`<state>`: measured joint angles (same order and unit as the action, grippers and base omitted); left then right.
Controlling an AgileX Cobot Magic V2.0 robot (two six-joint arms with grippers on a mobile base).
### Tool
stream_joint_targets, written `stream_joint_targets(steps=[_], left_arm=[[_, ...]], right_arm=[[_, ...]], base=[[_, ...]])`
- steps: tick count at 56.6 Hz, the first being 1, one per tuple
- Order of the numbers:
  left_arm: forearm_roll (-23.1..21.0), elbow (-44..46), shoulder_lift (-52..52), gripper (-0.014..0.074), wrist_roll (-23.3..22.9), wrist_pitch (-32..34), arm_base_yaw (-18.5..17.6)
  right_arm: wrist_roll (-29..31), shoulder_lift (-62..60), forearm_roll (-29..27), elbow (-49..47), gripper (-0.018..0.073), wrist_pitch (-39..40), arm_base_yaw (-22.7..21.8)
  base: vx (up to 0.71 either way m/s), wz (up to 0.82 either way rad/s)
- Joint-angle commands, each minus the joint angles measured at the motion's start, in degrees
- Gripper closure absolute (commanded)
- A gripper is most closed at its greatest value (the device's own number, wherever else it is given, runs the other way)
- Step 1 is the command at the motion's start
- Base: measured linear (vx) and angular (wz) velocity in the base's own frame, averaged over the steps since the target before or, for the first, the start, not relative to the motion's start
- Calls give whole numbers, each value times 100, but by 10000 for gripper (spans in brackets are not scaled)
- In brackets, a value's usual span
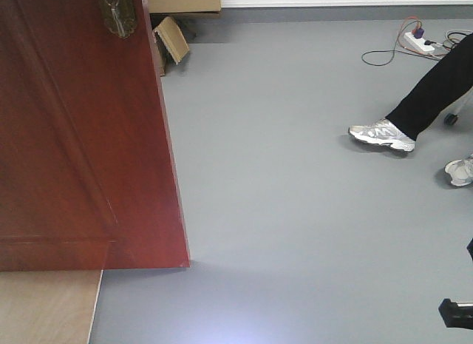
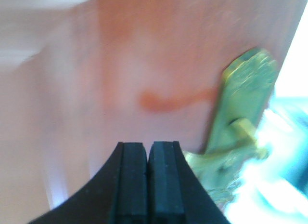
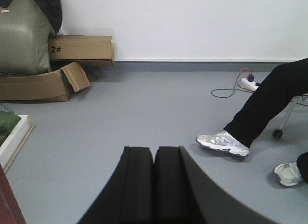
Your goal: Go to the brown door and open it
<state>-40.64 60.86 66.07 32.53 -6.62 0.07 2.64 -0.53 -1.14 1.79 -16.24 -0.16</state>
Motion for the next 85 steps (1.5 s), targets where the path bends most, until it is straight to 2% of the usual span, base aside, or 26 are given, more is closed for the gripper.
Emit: stream_joint_targets(steps=[1, 8, 12, 17, 26, 33, 38, 49, 57, 63, 79, 81, 85], left_arm=[[-26, -734, -840, 600, -90, 1477, -194], [358, -2031, -1873, 600, -139, 1964, -274], [719, -2662, -2378, 600, -450, 1962, -274], [1268, -3294, -2988, 600, -1124, 1962, -274], [2604, -4279, -3971, 600, -2431, 1967, -263], [3321, -4968, -4658, 600, -3118, 1962, -109], [3486, -5357, -5068, 600, -3253, 1962, 26], [3503, -6156, -6104, 600, -3253, 1927, 375], [3509, -6142, -6750, 600, -3253, 938, 418], [3503, -6142, -6723, 600, -3298, 662, 418], [3509, -6142, -6748, 600, -3350, 837, 418], [3557, -6142, -6748, 600, -3350, 837, 418], [3978, -6142, -6748, 600, -3392, 802, 418]], right_arm=[[31, -81, 35, 29, 559, 473, -15], [31, -81, 35, 29, 559, 473, -15], [31, -81, 35, 29, 559, 473, -15], [31, -81, 35, 29, 559, 473, -15], [31, -81, 35, 29, 559, 473, -15], [31, -81, 35, 29, 559, 473, -15], [31, -81, 35, 29, 559, 473, -15], [31, -81, 35, 29, 559, 473, -15], [31, -81, 35, 29, 559, 473, -15], [31, -81, 35, 29, 559, 473, -15], [31, -81, 35, 29, 559, 473, -15], [31, -81, 35, 29, 559, 473, -15], [31, -81, 35, 29, 559, 473, -15]], base=[[0, 0], [0, 0], [0, 0], [0, 0], [0, 0], [0, 0], [0, 0], [0, 0], [0, 0], [0, 0], [0, 0], [0, 0], [0, 0]])
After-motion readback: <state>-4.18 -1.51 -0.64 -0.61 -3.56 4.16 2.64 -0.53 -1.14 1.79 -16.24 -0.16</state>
